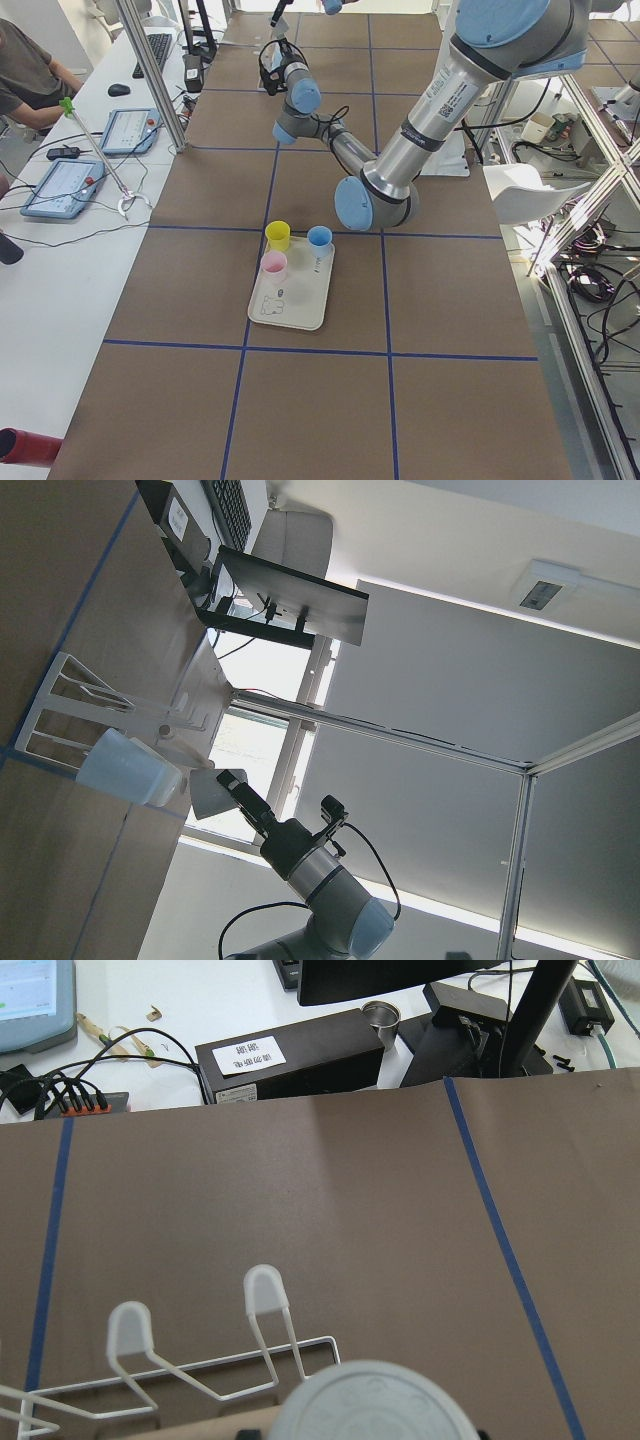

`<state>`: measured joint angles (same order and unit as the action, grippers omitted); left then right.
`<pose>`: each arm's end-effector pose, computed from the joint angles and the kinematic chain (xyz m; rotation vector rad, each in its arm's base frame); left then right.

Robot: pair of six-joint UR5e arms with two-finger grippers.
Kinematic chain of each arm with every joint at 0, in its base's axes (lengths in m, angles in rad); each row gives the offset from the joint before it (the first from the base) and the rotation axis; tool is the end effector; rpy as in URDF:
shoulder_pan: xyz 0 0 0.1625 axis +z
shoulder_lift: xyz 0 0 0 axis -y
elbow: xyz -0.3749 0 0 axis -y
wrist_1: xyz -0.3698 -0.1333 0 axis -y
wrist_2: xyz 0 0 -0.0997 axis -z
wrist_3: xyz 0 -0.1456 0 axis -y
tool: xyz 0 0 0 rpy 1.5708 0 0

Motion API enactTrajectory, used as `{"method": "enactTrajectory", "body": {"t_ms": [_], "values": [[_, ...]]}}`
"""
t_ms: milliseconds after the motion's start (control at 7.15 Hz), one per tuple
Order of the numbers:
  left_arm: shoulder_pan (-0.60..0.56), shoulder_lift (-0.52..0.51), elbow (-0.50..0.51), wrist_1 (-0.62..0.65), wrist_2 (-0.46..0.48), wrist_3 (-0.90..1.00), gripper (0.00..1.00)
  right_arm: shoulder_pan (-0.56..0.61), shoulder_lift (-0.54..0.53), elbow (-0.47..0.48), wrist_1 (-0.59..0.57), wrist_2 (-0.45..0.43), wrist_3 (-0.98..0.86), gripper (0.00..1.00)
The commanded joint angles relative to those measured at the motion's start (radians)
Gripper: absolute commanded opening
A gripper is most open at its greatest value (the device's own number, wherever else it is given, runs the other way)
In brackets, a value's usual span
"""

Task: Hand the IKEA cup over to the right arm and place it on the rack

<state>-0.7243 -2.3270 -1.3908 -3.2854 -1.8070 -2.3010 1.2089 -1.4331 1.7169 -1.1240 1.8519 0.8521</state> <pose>0.3896 -0.4772 0.0654 -0.1311 2.3121 -0.4916 -0.1164 -0.5698 0.4680 0.4453 -0.6379 0.3628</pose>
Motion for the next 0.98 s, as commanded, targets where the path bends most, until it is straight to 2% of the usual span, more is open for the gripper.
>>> {"method": "enactTrajectory", "body": {"t_ms": [0, 560, 839], "values": [[0.000, 0.000, -0.002, 0.001, 0.000, -0.002, 0.69, 0.001, 0.002, 0.009, 0.000, -0.006, 0.012, 0.00], [0.000, -0.002, -0.002, 0.000, 0.000, 0.000, 0.69, -0.035, 0.003, 0.006, 0.001, -0.066, 0.053, 0.00], [0.000, 0.000, -0.001, 0.000, 0.000, 0.000, 0.69, -0.043, 0.003, 0.003, 0.001, -0.068, 0.055, 0.00]]}}
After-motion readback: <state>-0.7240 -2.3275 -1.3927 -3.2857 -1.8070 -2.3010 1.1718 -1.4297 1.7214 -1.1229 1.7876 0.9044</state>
